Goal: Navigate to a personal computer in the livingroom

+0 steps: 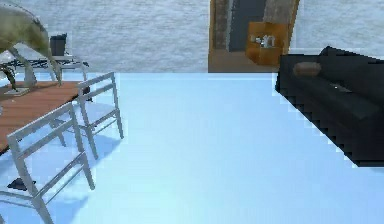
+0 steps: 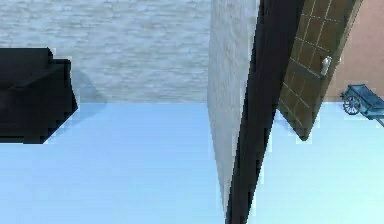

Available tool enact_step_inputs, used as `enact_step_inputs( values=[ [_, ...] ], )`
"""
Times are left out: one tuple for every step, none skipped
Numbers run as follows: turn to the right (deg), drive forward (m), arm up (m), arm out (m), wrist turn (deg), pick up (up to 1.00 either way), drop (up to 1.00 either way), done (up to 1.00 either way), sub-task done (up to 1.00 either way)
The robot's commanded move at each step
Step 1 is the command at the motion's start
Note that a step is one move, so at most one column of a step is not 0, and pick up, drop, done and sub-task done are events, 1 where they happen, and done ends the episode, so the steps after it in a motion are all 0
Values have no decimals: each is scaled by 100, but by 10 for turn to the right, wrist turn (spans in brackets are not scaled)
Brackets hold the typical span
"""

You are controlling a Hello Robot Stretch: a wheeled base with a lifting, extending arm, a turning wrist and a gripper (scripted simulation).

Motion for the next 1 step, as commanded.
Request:
enact_step_inputs(
  values=[
    [300, 0, 0, 0, 0, 0, 0, 0, 0]
  ],
)
